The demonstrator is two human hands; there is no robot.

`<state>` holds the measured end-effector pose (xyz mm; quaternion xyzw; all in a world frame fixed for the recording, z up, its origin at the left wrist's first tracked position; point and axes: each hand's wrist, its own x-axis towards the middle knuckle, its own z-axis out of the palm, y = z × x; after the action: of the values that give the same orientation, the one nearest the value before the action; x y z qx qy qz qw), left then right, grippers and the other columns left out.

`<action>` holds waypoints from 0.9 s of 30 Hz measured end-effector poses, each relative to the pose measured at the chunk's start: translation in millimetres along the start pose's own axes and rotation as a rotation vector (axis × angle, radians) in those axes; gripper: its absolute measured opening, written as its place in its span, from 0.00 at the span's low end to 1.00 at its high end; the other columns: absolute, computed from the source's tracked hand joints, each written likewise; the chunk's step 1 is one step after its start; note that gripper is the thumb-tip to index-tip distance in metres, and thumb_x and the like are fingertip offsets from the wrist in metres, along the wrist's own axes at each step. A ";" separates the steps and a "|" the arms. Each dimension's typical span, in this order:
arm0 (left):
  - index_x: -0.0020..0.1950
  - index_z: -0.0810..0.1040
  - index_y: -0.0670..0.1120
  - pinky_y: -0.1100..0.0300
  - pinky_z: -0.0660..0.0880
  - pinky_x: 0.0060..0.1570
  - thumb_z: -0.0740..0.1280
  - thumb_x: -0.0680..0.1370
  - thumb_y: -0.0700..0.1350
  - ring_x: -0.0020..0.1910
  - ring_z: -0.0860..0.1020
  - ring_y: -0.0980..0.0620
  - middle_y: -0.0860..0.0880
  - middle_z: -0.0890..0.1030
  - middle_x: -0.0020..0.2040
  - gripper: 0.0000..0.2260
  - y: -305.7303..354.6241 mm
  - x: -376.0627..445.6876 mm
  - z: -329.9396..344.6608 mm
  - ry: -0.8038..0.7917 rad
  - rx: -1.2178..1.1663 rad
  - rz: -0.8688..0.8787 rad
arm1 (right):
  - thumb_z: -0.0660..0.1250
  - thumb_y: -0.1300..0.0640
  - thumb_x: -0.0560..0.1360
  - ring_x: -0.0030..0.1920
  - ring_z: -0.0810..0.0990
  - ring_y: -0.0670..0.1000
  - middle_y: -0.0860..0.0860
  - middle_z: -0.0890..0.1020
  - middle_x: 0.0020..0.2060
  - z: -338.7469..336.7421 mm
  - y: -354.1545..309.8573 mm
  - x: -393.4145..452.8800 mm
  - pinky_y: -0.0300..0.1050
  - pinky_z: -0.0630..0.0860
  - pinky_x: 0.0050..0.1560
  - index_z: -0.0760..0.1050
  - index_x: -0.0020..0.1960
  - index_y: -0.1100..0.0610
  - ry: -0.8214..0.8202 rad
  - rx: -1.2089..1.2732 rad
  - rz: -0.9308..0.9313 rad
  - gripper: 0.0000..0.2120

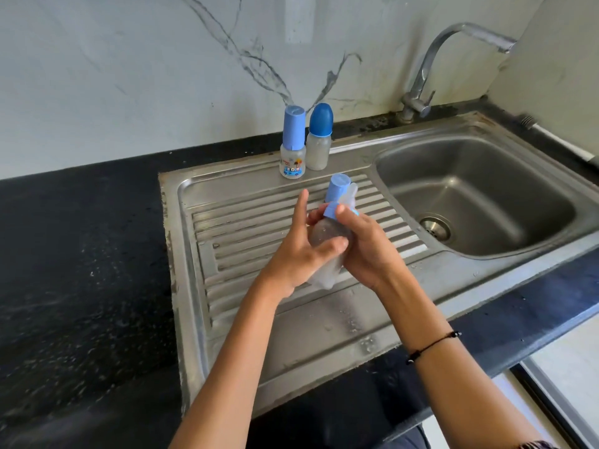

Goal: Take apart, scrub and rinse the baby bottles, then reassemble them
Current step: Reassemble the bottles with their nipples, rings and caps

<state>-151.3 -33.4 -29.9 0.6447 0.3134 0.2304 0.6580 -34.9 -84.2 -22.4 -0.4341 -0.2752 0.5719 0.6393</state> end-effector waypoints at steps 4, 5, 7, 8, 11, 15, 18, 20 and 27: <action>0.77 0.38 0.49 0.64 0.67 0.43 0.67 0.77 0.49 0.56 0.78 0.46 0.47 0.77 0.63 0.42 2.5 -1.8 17.8 0.205 0.486 0.090 | 0.68 0.56 0.75 0.37 0.79 0.51 0.56 0.79 0.36 13.1 5.6 10.6 0.45 0.77 0.43 0.76 0.43 0.60 0.344 -0.152 -0.049 0.07; 0.77 0.38 0.47 0.63 0.67 0.41 0.67 0.77 0.49 0.53 0.79 0.44 0.44 0.78 0.61 0.42 1.4 -1.5 20.2 0.252 0.575 0.124 | 0.69 0.54 0.74 0.37 0.79 0.51 0.55 0.79 0.35 15.4 5.0 12.3 0.45 0.77 0.42 0.76 0.43 0.59 0.382 -0.251 -0.060 0.08; 0.77 0.39 0.44 0.62 0.67 0.40 0.67 0.76 0.49 0.51 0.79 0.43 0.41 0.79 0.59 0.42 -0.4 0.1 21.8 0.302 0.602 0.154 | 0.68 0.47 0.74 0.37 0.79 0.49 0.53 0.79 0.35 15.3 2.2 13.6 0.44 0.76 0.40 0.76 0.42 0.57 0.410 -0.522 -0.051 0.13; 0.77 0.39 0.44 0.61 0.68 0.41 0.68 0.76 0.49 0.52 0.79 0.43 0.41 0.79 0.59 0.43 -0.6 1.2 20.3 0.318 0.575 0.150 | 0.66 0.42 0.74 0.36 0.78 0.48 0.52 0.78 0.35 14.0 -2.3 14.9 0.44 0.75 0.39 0.75 0.42 0.56 0.385 -0.678 -0.028 0.16; 0.77 0.43 0.47 0.61 0.71 0.42 0.70 0.75 0.51 0.52 0.79 0.45 0.42 0.77 0.60 0.43 -0.6 5.7 10.2 0.356 0.453 0.116 | 0.53 0.36 0.77 0.39 0.77 0.46 0.49 0.78 0.39 10.6 -24.1 22.0 0.43 0.74 0.40 0.74 0.43 0.51 0.294 -0.809 0.026 0.21; 0.72 0.60 0.51 0.56 0.76 0.48 0.69 0.75 0.52 0.51 0.78 0.48 0.46 0.77 0.59 0.30 -0.3 7.8 -1.2 0.430 0.267 0.069 | 0.62 0.43 0.77 0.51 0.76 0.52 0.54 0.76 0.52 -20.0 -35.7 63.8 0.49 0.74 0.51 0.73 0.56 0.54 0.495 -1.301 -0.180 0.17; 0.69 0.65 0.49 0.55 0.78 0.48 0.69 0.75 0.53 0.49 0.79 0.49 0.47 0.79 0.55 0.25 1.4 8.5 -4.4 0.389 0.226 0.033 | 0.68 0.51 0.74 0.65 0.67 0.62 0.60 0.65 0.68 -39.3 -30.2 97.7 0.56 0.70 0.62 0.62 0.72 0.49 0.308 -1.753 -0.075 0.29; 0.67 0.67 0.49 0.57 0.77 0.46 0.70 0.74 0.55 0.48 0.79 0.49 0.47 0.79 0.52 0.25 5.2 7.5 -5.7 0.371 0.222 0.038 | 0.66 0.55 0.75 0.63 0.69 0.63 0.60 0.67 0.65 -42.0 -29.7 108.5 0.54 0.71 0.59 0.65 0.70 0.51 0.200 -1.909 -0.007 0.25; 0.60 0.70 0.52 0.58 0.77 0.45 0.71 0.70 0.58 0.46 0.79 0.53 0.52 0.79 0.47 0.23 18.2 3.4 -17.5 0.337 0.105 0.051 | 0.66 0.50 0.76 0.30 0.78 0.54 0.58 0.78 0.34 -18.9 -114.8 60.3 0.44 0.78 0.34 0.75 0.46 0.60 -0.014 -1.077 0.070 0.13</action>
<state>-159.5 -17.5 -11.8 0.6381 0.4145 0.3352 0.5556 49.4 -26.7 59.9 -0.7056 -0.5190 0.3737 0.3050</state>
